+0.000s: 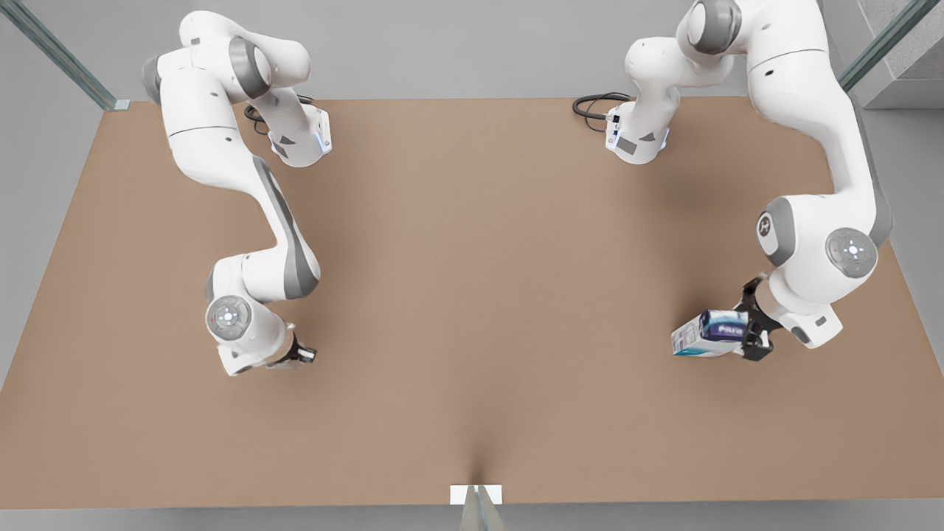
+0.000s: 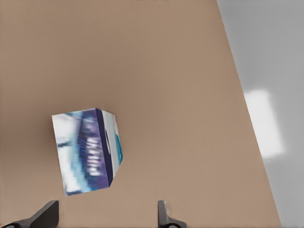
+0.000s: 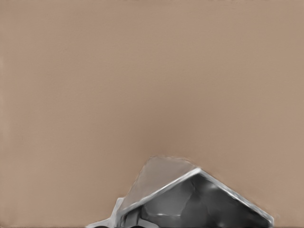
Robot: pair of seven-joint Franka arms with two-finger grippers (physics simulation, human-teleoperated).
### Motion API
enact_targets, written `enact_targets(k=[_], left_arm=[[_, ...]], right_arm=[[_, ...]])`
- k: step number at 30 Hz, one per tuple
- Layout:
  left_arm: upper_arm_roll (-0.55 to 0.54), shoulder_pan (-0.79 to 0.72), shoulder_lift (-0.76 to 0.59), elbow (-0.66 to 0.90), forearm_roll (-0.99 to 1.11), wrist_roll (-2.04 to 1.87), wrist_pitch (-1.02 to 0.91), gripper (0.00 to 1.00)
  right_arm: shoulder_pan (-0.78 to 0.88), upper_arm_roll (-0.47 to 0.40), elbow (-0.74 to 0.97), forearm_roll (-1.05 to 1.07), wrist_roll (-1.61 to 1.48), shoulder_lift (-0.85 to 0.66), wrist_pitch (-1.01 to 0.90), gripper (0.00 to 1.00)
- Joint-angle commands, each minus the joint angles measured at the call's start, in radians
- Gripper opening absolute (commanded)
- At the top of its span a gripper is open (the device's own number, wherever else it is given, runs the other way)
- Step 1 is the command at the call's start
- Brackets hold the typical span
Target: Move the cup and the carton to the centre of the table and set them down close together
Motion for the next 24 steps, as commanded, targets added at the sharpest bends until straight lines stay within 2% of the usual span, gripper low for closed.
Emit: enact_targets(k=[1,3,4,6,11,15,18,24], left_arm=[[0.000,0.004,0.000,0.000,0.002,0.000,0.004,1.00],[0.000,0.027,0.010,-0.002,0.005,0.003,0.004,1.00],[0.000,0.028,0.014,-0.017,0.005,0.003,0.006,1.00],[0.000,0.045,0.030,-0.026,0.014,0.003,0.007,1.00],[0.002,0.062,0.036,-0.041,0.042,0.002,-0.007,1.00],[0.002,0.062,0.036,-0.069,0.042,0.002,-0.008,1.00],[0.000,0.062,0.040,-0.069,0.042,0.002,0.001,1.00],[0.002,0.068,0.063,-0.069,0.044,0.003,0.006,1.00]], right_arm=[[0.019,-0.002,0.036,-0.002,0.021,0.018,-0.024,0.21],[0.088,-0.024,0.150,0.031,0.125,0.086,-0.066,0.21],[0.135,-0.036,0.289,0.031,0.183,0.167,-0.122,0.21],[0.166,-0.036,0.435,0.033,0.254,0.261,-0.162,0.21],[0.243,-0.027,0.656,0.028,0.297,0.452,-0.132,0.21],[0.263,-0.018,0.702,0.031,0.296,0.512,-0.037,0.21],[0.275,0.016,0.703,0.031,0.297,0.517,-0.021,0.21],[0.347,0.022,0.703,0.030,0.297,0.528,0.002,0.21]])
